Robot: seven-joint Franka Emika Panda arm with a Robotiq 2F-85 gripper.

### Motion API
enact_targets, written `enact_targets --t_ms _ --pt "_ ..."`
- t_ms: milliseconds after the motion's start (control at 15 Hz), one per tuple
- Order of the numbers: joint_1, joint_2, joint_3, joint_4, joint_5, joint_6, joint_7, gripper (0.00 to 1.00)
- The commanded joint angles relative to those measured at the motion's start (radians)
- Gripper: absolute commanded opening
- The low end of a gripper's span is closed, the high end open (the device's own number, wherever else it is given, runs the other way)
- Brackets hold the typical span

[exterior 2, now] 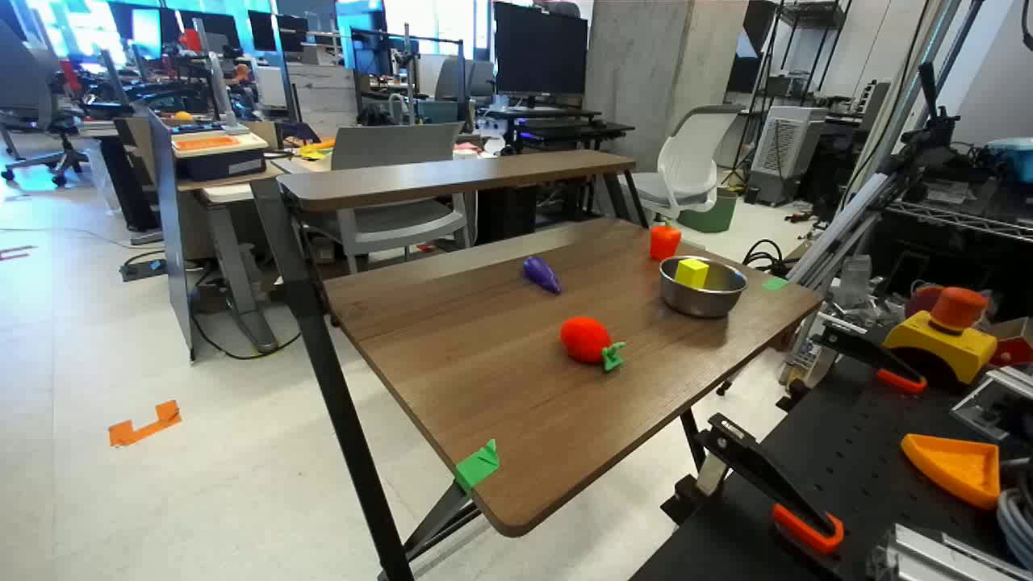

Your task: Move the strawberry plush backwards

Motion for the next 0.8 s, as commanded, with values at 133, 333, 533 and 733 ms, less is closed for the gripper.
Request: enact_targets --t_ms 133,333,533,733 --pt "0.029 -0.002 -0.024 0.003 -0.015 -0.011 0.016 1.00" --pt "0.029 -0.002 -0.024 0.003 -0.015 -0.011 0.016 1.00" --pt "0.068 0.128 0.025 0.051 0.049 0.022 0.134 1.00" --pt "0.125 0.269 0.061 0.090 0.131 0.119 0.257 1.00"
